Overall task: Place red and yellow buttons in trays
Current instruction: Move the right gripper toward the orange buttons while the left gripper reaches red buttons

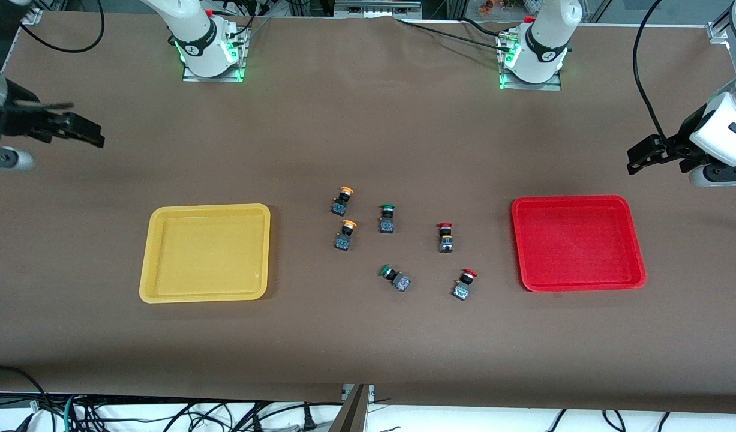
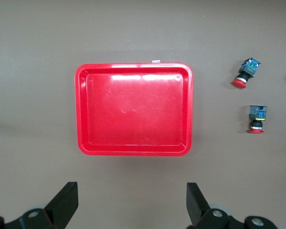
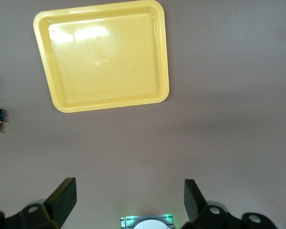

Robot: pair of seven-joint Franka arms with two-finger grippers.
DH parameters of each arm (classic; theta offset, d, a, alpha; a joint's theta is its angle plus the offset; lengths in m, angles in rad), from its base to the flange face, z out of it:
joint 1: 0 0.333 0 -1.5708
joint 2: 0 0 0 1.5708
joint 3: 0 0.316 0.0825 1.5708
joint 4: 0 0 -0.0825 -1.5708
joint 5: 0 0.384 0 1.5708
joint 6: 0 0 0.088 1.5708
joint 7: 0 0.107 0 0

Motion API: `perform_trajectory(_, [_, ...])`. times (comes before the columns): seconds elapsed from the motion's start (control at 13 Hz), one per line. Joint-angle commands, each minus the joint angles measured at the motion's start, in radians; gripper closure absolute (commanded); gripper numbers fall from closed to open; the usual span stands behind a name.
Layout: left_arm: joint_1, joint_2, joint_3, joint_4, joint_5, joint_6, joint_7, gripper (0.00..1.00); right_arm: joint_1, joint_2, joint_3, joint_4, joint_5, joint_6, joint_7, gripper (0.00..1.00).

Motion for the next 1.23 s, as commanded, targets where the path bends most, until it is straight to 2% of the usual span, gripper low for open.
perform_trajectory(0.0, [0.008, 0.016, -0.008, 0.034, -0.023, -0.023, -0.002, 0.00, 0.023, 0.076, 0.001, 0.008, 0.004, 0.054, -0.004, 0.00])
perform_trajectory(0.08, [0.007, 0.016, -0.008, 0.034, -0.023, -0.023, -0.002, 0.00, 0.064, 0.108, 0.001, 0.008, 0.030, 0.083, 0.014, 0.00])
perform_trajectory(0.23, [0.005, 0.019, -0.008, 0.031, -0.023, -0.026, 0.002, 0.00, 0.119, 0.165, 0.001, 0.008, 0.038, 0.159, 0.184, 0.00])
perform_trajectory(0.38, [-0.019, 0.053, -0.014, 0.034, -0.038, -0.098, 0.004, 0.00, 0.182, 0.231, 0.005, 0.010, 0.089, 0.217, 0.275, 0.00])
perform_trajectory(0.54, [-0.067, 0.129, -0.018, 0.025, -0.058, -0.144, -0.001, 0.00, 0.222, 0.281, 0.007, 0.008, 0.174, 0.274, 0.389, 0.00])
perform_trajectory(0.62, [-0.087, 0.191, -0.018, 0.040, -0.059, -0.120, -0.002, 0.00, 0.259, 0.307, 0.007, 0.008, 0.184, 0.301, 0.440, 0.00])
perform_trajectory(0.85, [-0.142, 0.335, -0.020, 0.043, -0.162, 0.152, -0.007, 0.00, 0.400, 0.412, 0.007, 0.007, 0.186, 0.416, 0.621, 0.00])
perform_trajectory(1.0, [-0.209, 0.415, -0.020, 0.042, -0.184, 0.327, -0.024, 0.00, 0.499, 0.482, 0.009, 0.005, 0.184, 0.517, 0.785, 0.00])
perform_trajectory(1.15, [-0.284, 0.487, -0.020, 0.036, -0.187, 0.459, -0.080, 0.00, 0.569, 0.545, 0.009, 0.005, 0.186, 0.579, 0.839, 0.00])
